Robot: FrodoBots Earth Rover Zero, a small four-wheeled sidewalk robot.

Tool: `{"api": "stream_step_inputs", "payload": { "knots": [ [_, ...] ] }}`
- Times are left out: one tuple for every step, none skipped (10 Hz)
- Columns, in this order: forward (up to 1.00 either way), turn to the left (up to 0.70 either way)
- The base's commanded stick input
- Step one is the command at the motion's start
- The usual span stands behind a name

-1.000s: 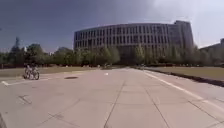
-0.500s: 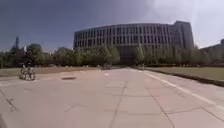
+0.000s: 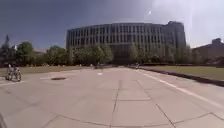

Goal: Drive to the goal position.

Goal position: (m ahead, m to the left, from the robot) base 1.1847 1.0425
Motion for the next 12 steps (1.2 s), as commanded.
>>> {"api": "stream_step_inputs", "payload": {
  "knots": [
    [0.7, 0.01],
    [0.7, 0.01],
    [0.7, 0.01],
    [0.7, 0.01],
    [0.7, 0.01],
    [0.7, 0.01],
    [0.7, 0.01],
    [0.7, 0.01],
    [0.7, 0.01],
    [0.7, 0.01],
    [0.7, 0.01],
    [0.7, -0.12]
  ]
}}
